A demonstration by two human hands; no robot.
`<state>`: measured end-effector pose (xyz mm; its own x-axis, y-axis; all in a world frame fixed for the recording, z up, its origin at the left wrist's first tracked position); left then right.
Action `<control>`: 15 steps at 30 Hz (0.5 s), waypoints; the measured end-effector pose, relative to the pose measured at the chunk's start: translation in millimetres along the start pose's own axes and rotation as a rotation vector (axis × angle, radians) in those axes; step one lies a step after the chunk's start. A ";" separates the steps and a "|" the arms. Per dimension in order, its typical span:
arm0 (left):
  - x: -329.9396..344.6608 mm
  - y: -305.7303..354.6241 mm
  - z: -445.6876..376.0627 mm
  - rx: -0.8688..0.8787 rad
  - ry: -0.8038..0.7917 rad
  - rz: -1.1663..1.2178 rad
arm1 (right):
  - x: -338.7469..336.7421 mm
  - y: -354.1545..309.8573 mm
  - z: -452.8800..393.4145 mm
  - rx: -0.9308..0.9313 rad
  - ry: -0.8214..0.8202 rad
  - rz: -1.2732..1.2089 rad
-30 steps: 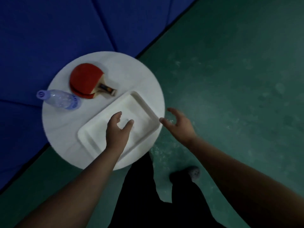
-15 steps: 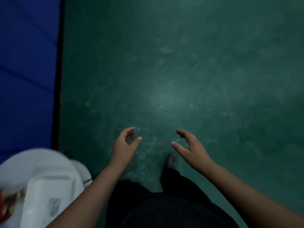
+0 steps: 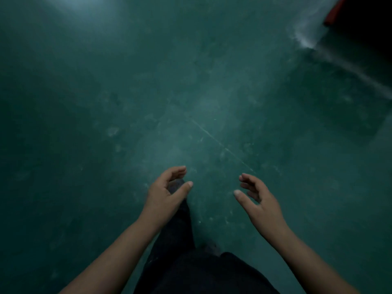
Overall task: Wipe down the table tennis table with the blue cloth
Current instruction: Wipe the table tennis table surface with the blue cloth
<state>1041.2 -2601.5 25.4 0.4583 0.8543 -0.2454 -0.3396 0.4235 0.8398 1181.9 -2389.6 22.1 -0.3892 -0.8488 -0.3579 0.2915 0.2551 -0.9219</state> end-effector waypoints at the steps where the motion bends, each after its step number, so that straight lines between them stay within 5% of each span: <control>1: -2.9 17.0 -19.7 0.026 -0.021 -0.004 | -0.2 -7.2 -15.7 0.000 0.045 -0.030; 15: -16.8 259.7 -279.4 0.267 -0.248 -0.028 | -15.7 -128.7 -277.6 -0.036 0.382 -0.188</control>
<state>715.8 -2421.6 112.3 0.6608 0.7304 -0.1726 -0.1124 0.3238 0.9394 907.9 -2280.5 105.2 -0.7306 -0.6510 -0.2061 0.1563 0.1343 -0.9785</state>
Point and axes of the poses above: each hand's wrist, its own z-axis away from the middle knuckle, its own x-axis out of the palm, y = z × x, the point moved 5 cm from there along -z, towards the middle knuckle, and after that the axes turned 14 degrees about -x, right-handed, at the moved point
